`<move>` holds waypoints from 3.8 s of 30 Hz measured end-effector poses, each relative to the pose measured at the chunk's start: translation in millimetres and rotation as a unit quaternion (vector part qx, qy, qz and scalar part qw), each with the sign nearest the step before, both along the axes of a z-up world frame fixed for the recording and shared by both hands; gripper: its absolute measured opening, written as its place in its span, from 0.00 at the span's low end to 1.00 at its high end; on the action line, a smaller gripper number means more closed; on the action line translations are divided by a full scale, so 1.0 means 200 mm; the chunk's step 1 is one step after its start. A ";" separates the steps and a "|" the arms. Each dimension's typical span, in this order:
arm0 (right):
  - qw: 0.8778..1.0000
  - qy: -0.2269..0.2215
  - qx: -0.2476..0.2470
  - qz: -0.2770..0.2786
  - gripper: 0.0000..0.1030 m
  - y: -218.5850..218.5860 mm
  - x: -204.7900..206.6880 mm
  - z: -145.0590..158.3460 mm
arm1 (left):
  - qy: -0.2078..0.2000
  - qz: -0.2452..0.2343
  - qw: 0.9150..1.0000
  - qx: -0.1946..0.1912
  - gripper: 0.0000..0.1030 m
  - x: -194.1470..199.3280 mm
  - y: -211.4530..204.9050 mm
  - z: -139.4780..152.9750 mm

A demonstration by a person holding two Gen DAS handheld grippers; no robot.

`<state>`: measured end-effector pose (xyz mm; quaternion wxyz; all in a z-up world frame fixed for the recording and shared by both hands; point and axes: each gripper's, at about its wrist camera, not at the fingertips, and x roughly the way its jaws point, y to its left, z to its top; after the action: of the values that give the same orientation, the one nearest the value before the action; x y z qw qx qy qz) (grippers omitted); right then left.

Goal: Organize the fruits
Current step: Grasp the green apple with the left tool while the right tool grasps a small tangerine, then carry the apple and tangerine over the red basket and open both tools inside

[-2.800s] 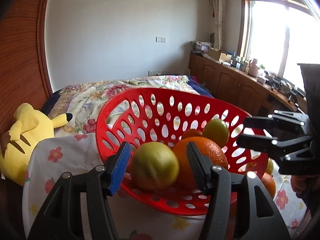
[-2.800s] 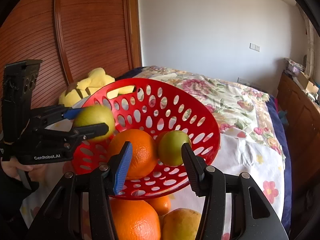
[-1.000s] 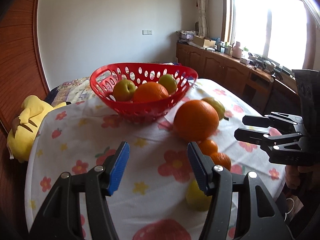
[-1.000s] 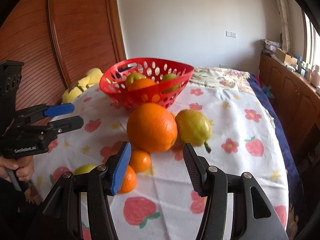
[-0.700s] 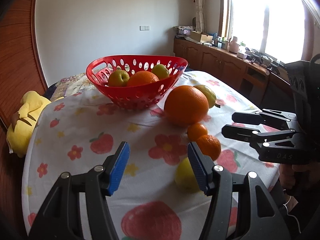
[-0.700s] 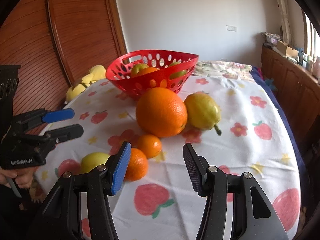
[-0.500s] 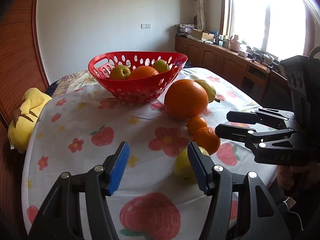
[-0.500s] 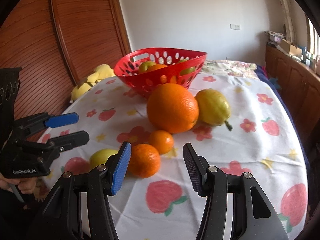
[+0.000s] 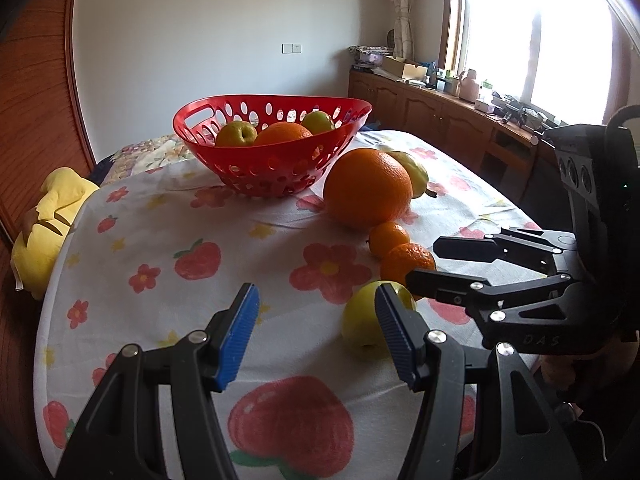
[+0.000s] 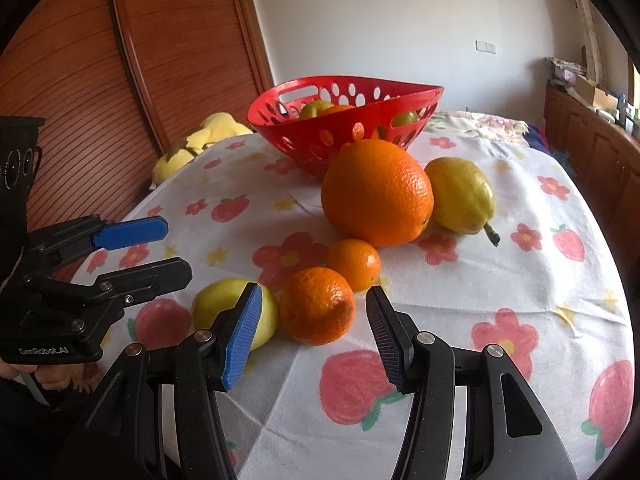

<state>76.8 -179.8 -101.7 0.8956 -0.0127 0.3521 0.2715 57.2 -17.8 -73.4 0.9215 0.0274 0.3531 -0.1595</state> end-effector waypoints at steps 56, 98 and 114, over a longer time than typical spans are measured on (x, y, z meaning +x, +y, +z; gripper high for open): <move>1.000 0.001 0.003 -0.022 0.34 -0.13 -0.02 -0.01 | 0.046 -0.097 0.994 -0.006 0.47 -0.03 -0.26 -0.11; 0.999 0.017 -0.031 0.027 0.39 0.11 0.04 -0.10 | 0.010 0.023 1.000 0.002 0.47 0.07 0.15 -0.05; 0.999 -0.018 -0.003 0.033 0.38 0.05 0.03 0.08 | -0.023 0.016 1.000 -0.014 0.47 0.15 0.17 0.10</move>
<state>82.3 -170.4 -85.4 0.8922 -0.0322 0.3366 0.2995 88.0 15.9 -54.2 0.9320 0.0124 0.3300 -0.1493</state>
